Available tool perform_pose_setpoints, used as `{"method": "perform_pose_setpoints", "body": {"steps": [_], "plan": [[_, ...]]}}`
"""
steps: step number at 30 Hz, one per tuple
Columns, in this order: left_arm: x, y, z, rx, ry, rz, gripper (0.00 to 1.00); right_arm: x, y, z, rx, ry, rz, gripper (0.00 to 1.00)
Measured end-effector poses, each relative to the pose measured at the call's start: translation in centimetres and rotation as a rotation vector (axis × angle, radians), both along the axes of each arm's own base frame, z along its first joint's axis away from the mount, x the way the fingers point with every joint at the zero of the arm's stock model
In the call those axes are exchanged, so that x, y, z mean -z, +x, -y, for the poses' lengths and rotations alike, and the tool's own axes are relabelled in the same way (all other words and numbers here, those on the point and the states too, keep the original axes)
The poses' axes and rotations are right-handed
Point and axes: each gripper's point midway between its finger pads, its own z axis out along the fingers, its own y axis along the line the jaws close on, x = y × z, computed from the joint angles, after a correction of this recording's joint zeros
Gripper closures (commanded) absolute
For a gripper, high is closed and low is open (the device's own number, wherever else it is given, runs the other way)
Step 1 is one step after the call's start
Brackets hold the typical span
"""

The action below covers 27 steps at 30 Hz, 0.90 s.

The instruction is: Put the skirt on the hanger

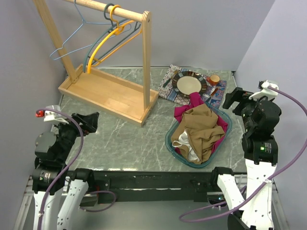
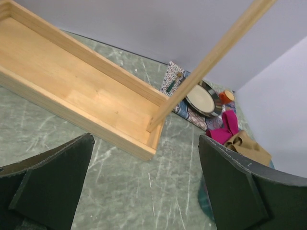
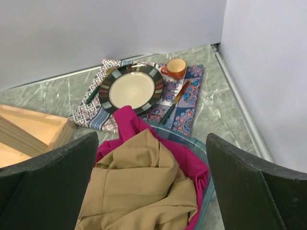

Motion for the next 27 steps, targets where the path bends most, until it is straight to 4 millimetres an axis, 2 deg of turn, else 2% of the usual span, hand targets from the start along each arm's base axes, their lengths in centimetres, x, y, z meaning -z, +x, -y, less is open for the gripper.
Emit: {"method": "perform_pose_setpoints", "body": {"steps": [3, 6, 9, 12, 16, 24, 27], "plan": [[0.5, 0.0, 0.7, 0.04, 0.0, -0.01, 0.03, 0.2, 0.0, -0.2, -0.014, -0.002, -0.01, 0.0], [1.6, 0.1, 1.3, 0.074, 0.001, -0.033, 0.03, 0.3, 0.0, -1.4, -0.103, -0.05, -0.014, 0.0], [2.4, 0.2, 1.7, 0.096, 0.001, -0.051, 0.03, 0.9, -0.5, -4.1, -0.322, -0.19, -0.028, 0.0], [2.8, 0.3, 2.0, 0.117, 0.0, -0.055, 0.03, 2.3, -1.5, -6.7, -0.546, -0.304, -0.053, 0.0], [3.7, 1.0, 2.5, 0.144, 0.002, -0.061, 0.03, 5.3, -2.0, -8.6, -0.772, -0.409, -0.126, 0.0], [6.3, 2.9, 3.1, 0.182, 0.06, -0.122, 0.03, 12.8, -1.0, -9.4, -1.061, -0.49, -0.339, 0.01], [6.3, 2.9, 3.1, 0.189, 0.078, -0.114, 0.03, 14.8, -1.8, -11.9, -1.182, -0.507, -0.375, 0.01]]}}
